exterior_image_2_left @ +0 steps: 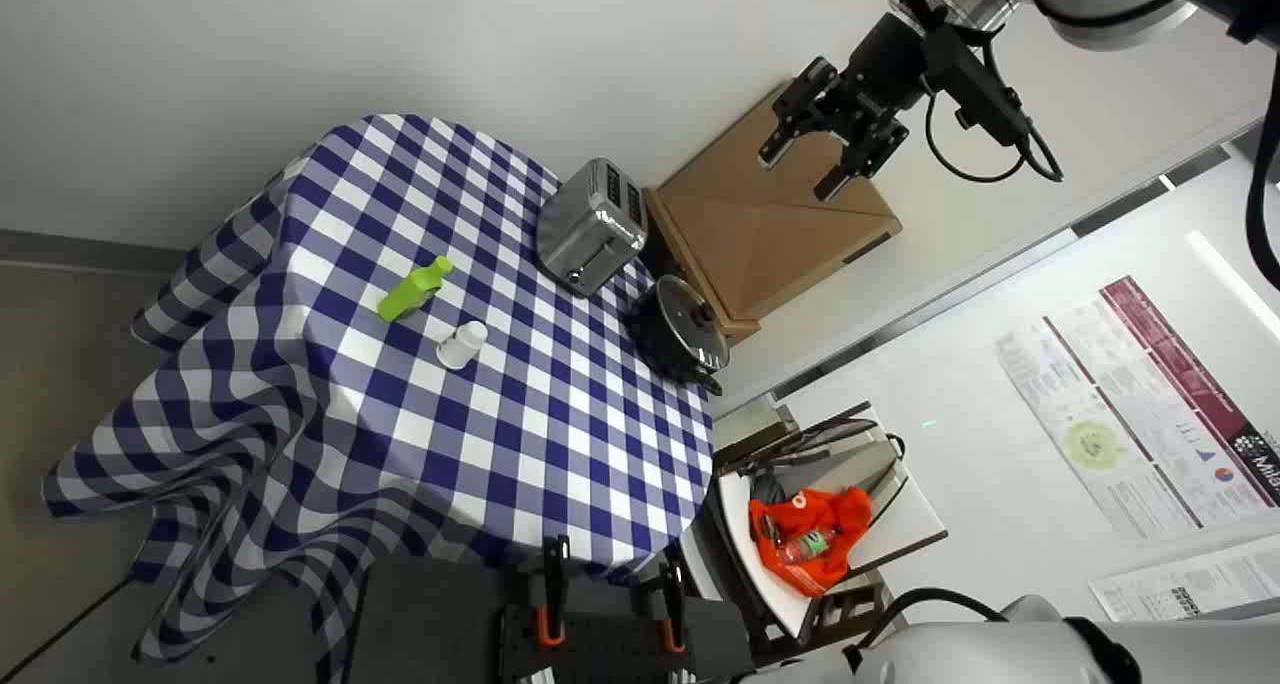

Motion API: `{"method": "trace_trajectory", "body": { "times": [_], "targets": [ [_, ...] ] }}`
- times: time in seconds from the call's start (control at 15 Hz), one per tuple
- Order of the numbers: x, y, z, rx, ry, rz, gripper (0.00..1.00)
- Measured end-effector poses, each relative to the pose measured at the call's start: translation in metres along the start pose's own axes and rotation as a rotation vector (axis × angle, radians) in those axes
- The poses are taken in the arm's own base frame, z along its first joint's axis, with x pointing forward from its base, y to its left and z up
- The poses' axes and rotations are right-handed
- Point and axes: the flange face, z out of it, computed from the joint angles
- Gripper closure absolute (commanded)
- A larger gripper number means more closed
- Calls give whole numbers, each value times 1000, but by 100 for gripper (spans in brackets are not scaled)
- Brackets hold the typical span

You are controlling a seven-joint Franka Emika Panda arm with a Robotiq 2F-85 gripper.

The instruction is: Pick up the white bottle and put it on the right side of the table

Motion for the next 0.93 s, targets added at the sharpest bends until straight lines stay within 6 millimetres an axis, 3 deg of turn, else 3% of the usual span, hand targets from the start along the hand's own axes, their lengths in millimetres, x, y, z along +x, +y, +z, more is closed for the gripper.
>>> {"method": "trace_trajectory", "body": {
  "times": [0.67, 0.8, 0.93],
  "targets": [
    [0, -3, 1, 0, -1, 14, 0],
    [1, -16, 4, -13, 9, 60, 0],
    [3, -46, 12, -24, 33, 104, 0]
  ]
}}
